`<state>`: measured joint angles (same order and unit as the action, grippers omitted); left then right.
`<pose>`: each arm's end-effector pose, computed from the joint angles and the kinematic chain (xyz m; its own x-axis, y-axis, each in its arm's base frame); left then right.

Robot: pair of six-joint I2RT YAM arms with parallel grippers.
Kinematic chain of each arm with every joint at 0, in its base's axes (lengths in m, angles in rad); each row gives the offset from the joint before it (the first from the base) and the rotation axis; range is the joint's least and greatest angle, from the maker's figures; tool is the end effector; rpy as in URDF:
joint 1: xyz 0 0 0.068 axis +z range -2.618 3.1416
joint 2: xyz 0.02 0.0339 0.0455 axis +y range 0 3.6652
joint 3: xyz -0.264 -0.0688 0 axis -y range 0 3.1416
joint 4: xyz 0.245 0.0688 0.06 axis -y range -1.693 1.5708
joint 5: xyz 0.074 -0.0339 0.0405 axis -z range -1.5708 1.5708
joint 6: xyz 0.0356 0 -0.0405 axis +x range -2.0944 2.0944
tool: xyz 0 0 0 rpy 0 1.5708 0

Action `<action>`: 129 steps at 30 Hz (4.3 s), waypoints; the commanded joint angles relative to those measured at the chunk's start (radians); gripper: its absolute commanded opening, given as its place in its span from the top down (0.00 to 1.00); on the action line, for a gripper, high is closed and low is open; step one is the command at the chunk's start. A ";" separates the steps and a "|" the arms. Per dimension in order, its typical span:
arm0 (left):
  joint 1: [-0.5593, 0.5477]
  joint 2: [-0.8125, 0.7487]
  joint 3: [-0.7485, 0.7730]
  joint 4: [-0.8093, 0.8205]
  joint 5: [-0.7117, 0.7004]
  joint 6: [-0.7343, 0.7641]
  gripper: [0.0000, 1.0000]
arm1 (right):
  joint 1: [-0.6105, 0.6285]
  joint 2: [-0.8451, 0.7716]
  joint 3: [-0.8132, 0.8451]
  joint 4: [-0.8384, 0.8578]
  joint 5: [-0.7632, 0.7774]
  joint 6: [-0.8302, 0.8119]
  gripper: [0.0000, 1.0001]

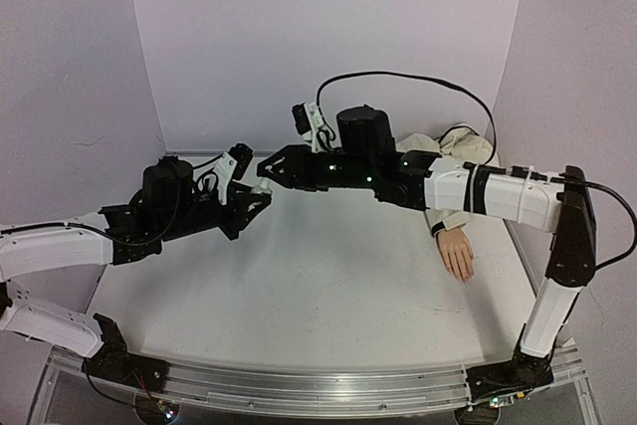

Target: Paint the nails

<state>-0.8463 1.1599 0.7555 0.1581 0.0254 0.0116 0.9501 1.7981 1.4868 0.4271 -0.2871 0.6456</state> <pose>0.1781 -0.2025 0.2876 -0.1527 0.1900 -0.9698 0.7667 0.6419 0.0051 0.2468 0.3626 0.3653 -0.5142 0.2730 -0.8131 -0.7943 0.2062 0.5715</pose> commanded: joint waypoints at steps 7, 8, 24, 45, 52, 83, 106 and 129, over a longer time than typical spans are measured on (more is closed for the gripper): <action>-0.007 -0.016 0.043 0.034 0.039 0.007 1.00 | 0.009 0.027 0.068 0.007 -0.046 -0.043 0.86; -0.006 -0.014 0.047 0.032 0.071 0.004 1.00 | 0.007 0.017 0.058 0.008 -0.059 -0.063 0.90; 0.098 0.054 0.151 0.063 1.006 -0.148 1.00 | -0.062 -0.172 -0.243 0.200 -0.842 -0.414 1.00; -0.020 0.019 0.068 -0.008 0.034 0.082 1.00 | -0.023 -0.114 -0.084 0.037 -0.047 -0.044 0.34; -0.022 0.018 0.075 -0.012 0.036 0.082 1.00 | -0.013 -0.042 -0.023 0.031 -0.038 -0.019 0.48; 0.127 0.069 0.166 -0.028 0.883 -0.115 1.00 | -0.056 -0.193 -0.220 0.106 -0.578 -0.406 0.74; 0.113 -0.034 0.053 -0.044 0.250 -0.033 1.00 | -0.026 -0.047 -0.009 0.017 -0.087 -0.025 0.40; 0.101 -0.029 0.092 -0.050 0.352 -0.043 1.00 | -0.015 0.015 0.028 0.054 -0.257 -0.098 0.97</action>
<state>-0.7403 1.1458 0.7944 0.0521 0.3035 -0.0315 0.9291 1.8496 1.5257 0.4061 -0.4446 0.6056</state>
